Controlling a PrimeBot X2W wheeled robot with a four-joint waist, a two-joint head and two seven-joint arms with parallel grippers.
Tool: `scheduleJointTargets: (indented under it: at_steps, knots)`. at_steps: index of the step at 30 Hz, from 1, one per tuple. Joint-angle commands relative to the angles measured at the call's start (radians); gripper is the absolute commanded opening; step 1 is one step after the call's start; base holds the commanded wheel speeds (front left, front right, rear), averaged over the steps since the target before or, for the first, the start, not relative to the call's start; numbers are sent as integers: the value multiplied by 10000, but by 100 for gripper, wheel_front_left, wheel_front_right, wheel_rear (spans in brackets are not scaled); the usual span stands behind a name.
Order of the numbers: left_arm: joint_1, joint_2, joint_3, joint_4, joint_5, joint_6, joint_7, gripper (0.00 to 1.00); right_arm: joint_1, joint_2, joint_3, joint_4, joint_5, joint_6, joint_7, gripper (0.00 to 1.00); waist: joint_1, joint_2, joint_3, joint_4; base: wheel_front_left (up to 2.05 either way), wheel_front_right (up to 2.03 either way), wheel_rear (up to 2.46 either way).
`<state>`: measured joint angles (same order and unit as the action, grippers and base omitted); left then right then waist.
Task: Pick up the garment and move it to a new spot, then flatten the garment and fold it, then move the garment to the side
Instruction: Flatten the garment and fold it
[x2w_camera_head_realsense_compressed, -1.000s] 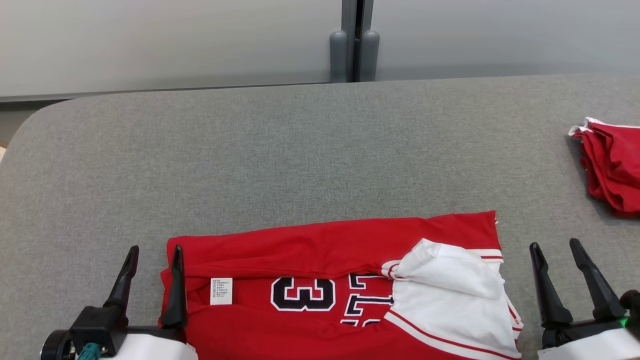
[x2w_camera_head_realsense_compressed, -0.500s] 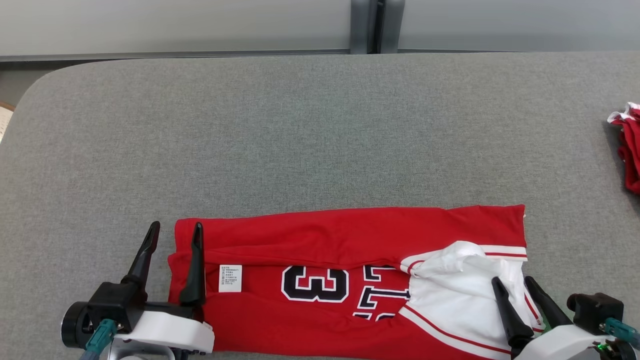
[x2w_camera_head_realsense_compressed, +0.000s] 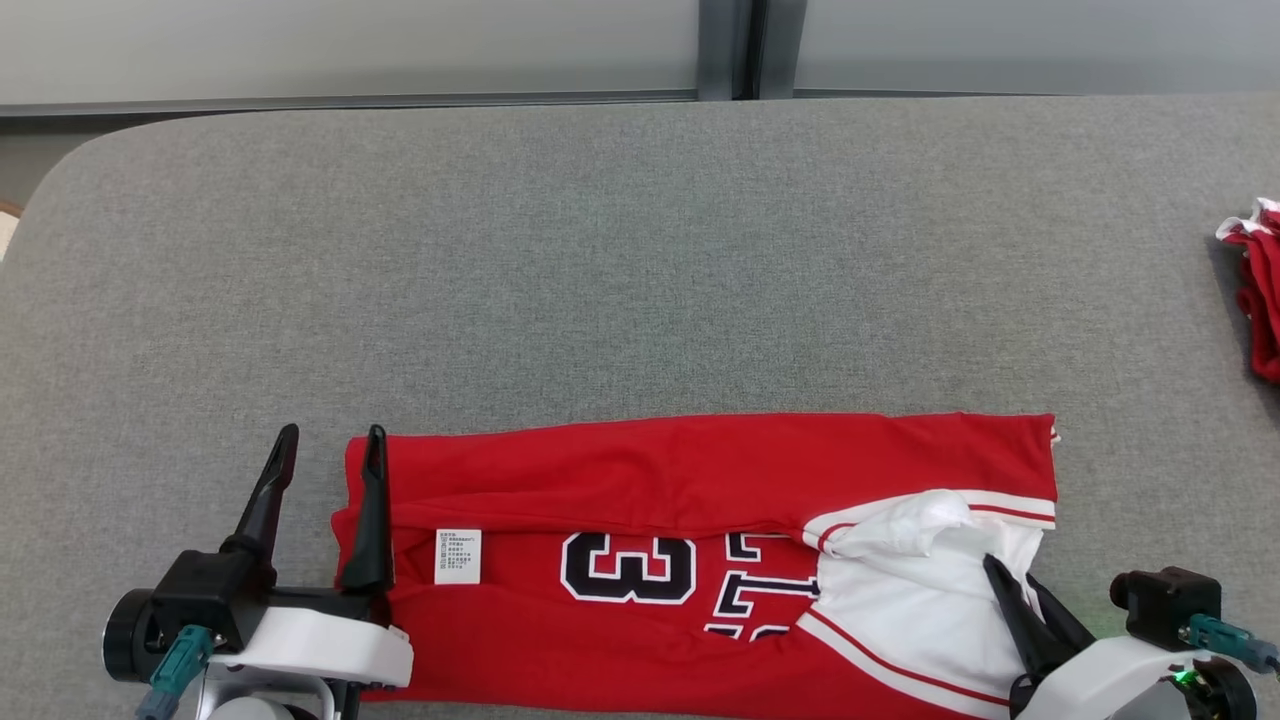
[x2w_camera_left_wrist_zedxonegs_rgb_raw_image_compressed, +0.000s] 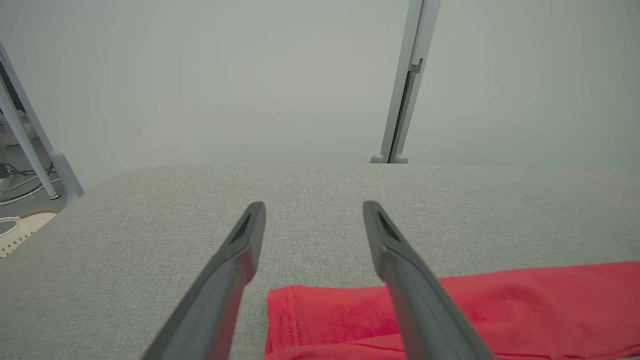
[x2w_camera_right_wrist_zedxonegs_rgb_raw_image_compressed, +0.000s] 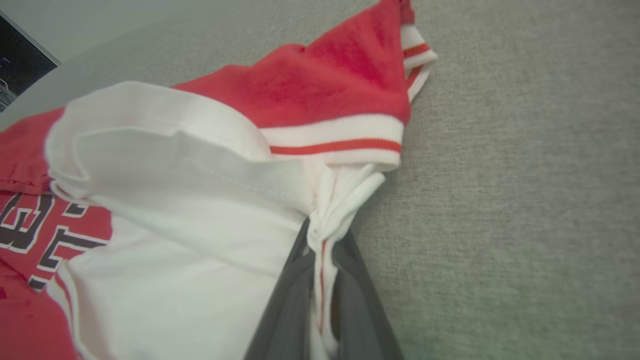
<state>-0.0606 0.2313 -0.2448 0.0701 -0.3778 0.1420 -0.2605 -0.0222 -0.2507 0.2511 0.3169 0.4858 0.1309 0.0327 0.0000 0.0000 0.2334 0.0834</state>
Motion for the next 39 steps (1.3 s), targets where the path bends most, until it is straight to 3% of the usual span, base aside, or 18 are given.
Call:
scheduleJointTargets:
  at_steps: [1, 13, 20, 29, 33, 39]
  knots:
    - [19, -22, 110, -31, 88, -52, -59, 100, 289, -78, -61, 123, 45, -9, 64, 0, 0, 0, -40, -31, 0, 0, 0]
    - [138, -200, 452, -84, 333, -241, -53, 100, 608, -969, -2283, -370, -205, -15, -136, 0, 0, 0, -149, -190, 0, 0, 0]
    - [203, -299, 564, -78, 415, -262, -53, 100, 730, -1161, -2547, -1083, -399, -14, -7, 0, 0, 0, -240, -281, 0, 0, 0]
    - [178, -379, 635, -132, 472, -368, -53, 100, 228, -647, -1094, -4627, -1278, -11, 1579, 0, 0, 0, -369, -485, 0, 0, 0]
    - [14, -420, 574, -85, 511, -444, -53, 100, -361, -190, 359, -4994, -1036, -4, 2065, 0, 0, 0, -331, -371, 0, 0, 0]
    - [-185, -572, 539, 5, 527, -497, -52, 100, -1509, 669, 2658, -4086, -346, -3, 1997, 0, 0, 0, -206, -28, 0, 0, 0]
